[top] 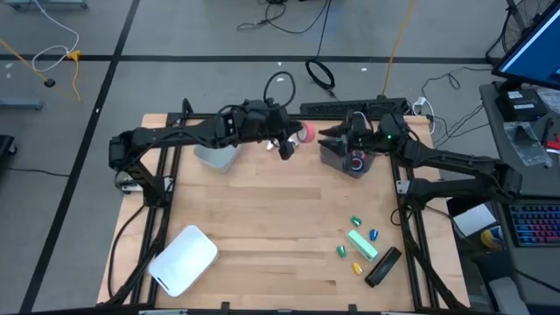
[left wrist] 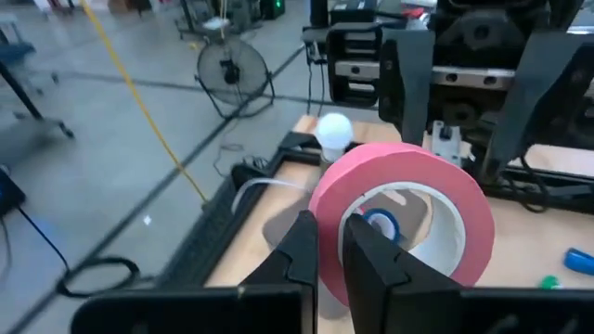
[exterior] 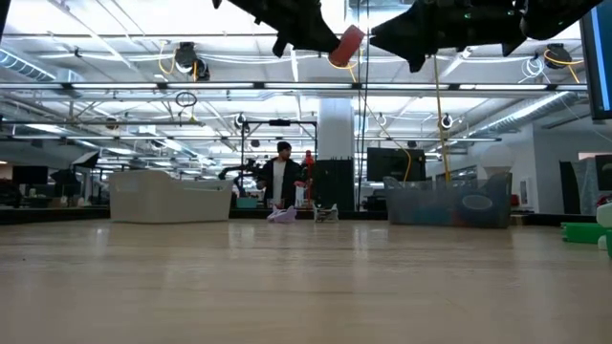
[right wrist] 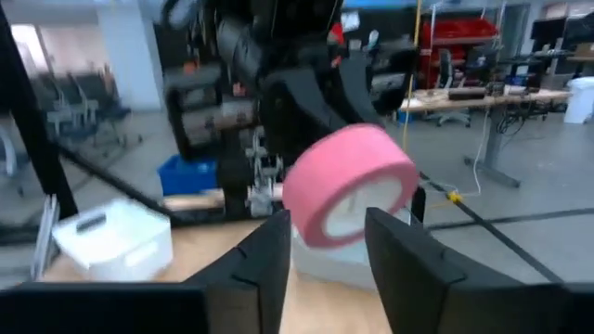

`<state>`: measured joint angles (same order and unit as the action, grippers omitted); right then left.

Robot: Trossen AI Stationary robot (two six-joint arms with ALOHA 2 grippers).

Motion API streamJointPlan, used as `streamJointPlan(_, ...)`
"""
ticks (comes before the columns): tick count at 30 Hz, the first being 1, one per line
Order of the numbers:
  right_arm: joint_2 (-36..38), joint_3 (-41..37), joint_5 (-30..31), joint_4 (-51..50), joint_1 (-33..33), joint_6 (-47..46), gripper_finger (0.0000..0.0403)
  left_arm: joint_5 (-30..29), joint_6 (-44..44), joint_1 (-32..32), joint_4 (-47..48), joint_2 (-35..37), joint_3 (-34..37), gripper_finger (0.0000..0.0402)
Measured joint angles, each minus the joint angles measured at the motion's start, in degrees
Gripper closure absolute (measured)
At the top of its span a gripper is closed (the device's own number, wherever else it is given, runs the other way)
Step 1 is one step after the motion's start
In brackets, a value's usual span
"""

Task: Pick and place Stapler, Stapler remover, tape
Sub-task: Put the pink tape into the black bin

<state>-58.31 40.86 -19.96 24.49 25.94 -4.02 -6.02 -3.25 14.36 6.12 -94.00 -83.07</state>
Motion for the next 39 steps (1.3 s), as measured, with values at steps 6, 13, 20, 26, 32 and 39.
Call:
streamJointPlan(6,-0.1,0.0,-3.2,0.2,1.5,-6.2,0.0217,0.1,-5.7,1.5,-1.4,0.0,0.0,0.0379)
streamJointPlan(13,-0.1,0.0,-2.7,1.7,1.7,-7.3,0.0196,3.9,-7.1,2.0,-8.5,-0.8,0.0,0.0379)
streamJointPlan(20,-1.3,0.0,-1.0,3.7,1.7,-7.9,0.0195,4.5,-5.8,1.3,-13.0,-3.7,0.0,0.0379)
streamJointPlan(26,-3.1,0.0,-1.2,4.9,1.7,-9.0,0.0205,4.4,-4.1,0.9,-15.7,-5.3,0.0,0.0379)
streamJointPlan(32,-3.5,0.0,-1.4,4.5,1.7,-8.8,0.0274,3.1,-4.0,1.1,-14.8,-5.4,0.0,0.0379)
streamJointPlan(39,-3.4,0.0,-2.0,4.6,1.7,-6.7,0.0362,4.7,-3.7,1.9,-13.9,-5.4,0.0,0.0379)
